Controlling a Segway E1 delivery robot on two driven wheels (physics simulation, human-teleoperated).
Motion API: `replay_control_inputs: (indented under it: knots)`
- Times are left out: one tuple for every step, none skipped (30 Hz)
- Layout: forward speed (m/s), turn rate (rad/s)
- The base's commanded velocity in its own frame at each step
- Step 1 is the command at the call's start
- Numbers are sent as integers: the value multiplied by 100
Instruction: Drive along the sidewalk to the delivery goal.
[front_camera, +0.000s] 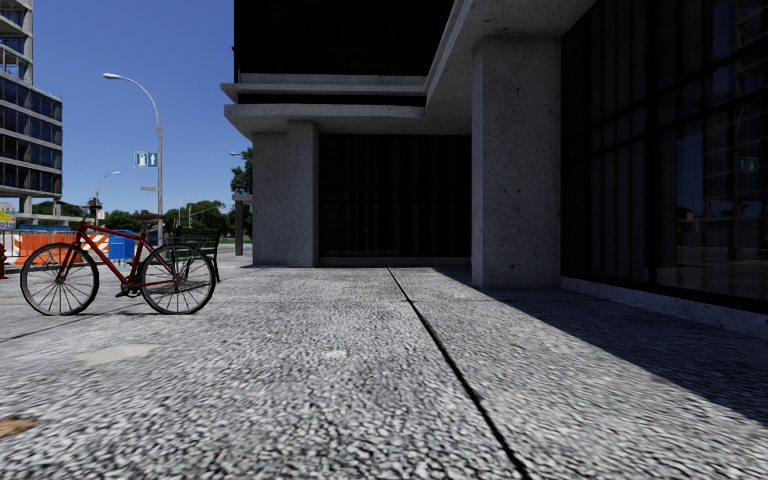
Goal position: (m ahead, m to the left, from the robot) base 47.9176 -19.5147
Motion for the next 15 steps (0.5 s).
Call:
replay_control_inputs:
  knots:
    - [0, 0]
    - [0, 0]
    - [0, 0]
    - [0, 0]
    - [0, 0]
    - [0, 0]
    - [0, 0]
    - [0, 0]
    - [0, 0]
    - [0, 0]
    - [0, 0]
    - [0, 0]
    - [0, 0]
    - [0, 0]
    - [0, 0]
